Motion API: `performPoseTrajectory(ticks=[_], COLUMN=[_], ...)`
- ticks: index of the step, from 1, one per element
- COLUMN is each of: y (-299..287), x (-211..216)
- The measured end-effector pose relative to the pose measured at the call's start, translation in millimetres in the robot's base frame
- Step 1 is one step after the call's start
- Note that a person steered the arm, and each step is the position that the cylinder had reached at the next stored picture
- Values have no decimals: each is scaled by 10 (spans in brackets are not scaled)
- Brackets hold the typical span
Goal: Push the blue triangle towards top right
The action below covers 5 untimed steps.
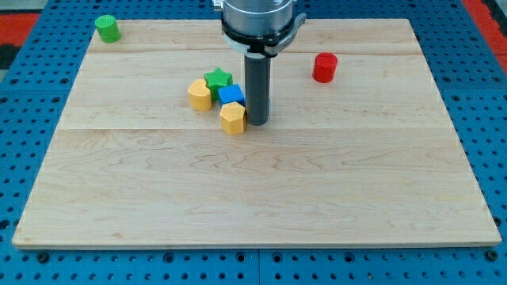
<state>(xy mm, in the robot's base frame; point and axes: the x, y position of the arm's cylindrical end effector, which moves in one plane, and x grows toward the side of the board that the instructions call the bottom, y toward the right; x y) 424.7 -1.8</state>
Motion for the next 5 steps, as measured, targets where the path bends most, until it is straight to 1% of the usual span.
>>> performPoseTrajectory(ticks=[1,2,3,5], y=[-204,-275,-192,347], x=[0,-29,-74,-237])
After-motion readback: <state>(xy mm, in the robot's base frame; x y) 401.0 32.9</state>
